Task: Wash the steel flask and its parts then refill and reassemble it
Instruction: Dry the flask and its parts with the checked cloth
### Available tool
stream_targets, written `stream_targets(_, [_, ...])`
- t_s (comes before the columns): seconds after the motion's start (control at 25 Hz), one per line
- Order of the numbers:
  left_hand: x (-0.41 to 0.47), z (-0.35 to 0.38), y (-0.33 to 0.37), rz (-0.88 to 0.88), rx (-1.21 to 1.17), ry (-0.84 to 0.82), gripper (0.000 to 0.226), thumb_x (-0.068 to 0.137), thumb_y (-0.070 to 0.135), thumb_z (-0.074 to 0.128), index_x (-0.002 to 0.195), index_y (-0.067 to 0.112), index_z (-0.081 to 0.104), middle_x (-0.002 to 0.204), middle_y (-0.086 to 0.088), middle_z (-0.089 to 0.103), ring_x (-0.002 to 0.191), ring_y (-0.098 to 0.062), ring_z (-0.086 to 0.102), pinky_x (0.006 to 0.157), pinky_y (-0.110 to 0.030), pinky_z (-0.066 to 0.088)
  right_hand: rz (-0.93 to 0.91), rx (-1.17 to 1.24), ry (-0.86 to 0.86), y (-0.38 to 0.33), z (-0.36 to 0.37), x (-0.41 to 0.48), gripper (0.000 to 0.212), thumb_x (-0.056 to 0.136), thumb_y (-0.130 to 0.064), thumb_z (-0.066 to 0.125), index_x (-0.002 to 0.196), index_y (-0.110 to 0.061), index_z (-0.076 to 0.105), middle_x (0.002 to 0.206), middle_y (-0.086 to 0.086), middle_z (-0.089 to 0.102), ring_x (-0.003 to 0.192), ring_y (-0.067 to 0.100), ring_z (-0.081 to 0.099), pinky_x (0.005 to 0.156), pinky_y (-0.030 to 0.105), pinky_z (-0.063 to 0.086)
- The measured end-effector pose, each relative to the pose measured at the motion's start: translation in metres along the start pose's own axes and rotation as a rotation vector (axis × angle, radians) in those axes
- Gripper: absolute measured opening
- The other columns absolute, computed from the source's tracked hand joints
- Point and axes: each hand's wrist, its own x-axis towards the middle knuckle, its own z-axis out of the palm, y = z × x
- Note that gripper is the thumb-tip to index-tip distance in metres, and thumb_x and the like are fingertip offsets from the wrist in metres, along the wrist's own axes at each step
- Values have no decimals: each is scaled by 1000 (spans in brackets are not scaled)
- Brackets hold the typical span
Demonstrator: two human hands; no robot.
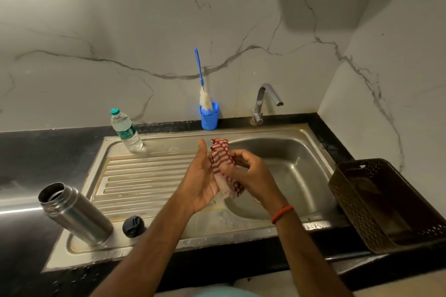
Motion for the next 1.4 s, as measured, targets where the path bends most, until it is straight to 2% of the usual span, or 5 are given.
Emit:
stream_targets(0.4, [-8, -13, -3, -15, 274, -22, 33, 87, -4, 69, 119, -5, 67, 109, -22, 73, 94, -25, 75, 76, -29, 62, 149, 43, 189, 9, -18, -1, 19, 98, -30, 57, 97, -18, 71, 95, -2, 73, 95, 16, 68, 83, 39, 59])
stream_targets(0.76, [-5, -14, -4, 55, 959, 273, 29, 95, 36, 67, 95, 7, 73, 83, -3, 77, 74, -17, 70, 72, -33, 55, 248, -196, 95, 13, -30, -10, 33, 95, -49, 58, 108, -19, 66, 106, -1, 70, 95, 13, 65, 90, 41, 55])
stream_targets(1.0, [-2, -26, 10, -8, 1077, 272, 31, 92, 39, 71, 75, 13, 73, 64, 2, 72, 58, -8, 66, 62, -25, 49, 262, -145, -438, 12, -59, -24, 100, 49, -36, 96, 134, -41, 43, 126, -5, 57, 111, 19, 61, 90, 39, 58])
stream_targets(1.2, [-4, -45, 20, -153, 1013, 150, 71, 63, 63, 87, 99, 3, 76, 87, -14, 77, 78, -27, 72, 74, -38, 55, 154, -126, -290, 21, -57, -26, 51, 73, -21, 86, 118, -29, 62, 118, -5, 65, 107, 18, 65, 88, 36, 59])
stream_targets(1.4, [-7, -74, 26, -177, 1010, -100, 60, 55, 21, 94, 109, 7, 73, 107, -14, 76, 106, -37, 70, 97, -52, 56, 102, -24, 159, 20, -59, -27, 6, 94, -33, 65, 90, -32, 69, 93, -11, 71, 90, 4, 64, 80, 25, 50])
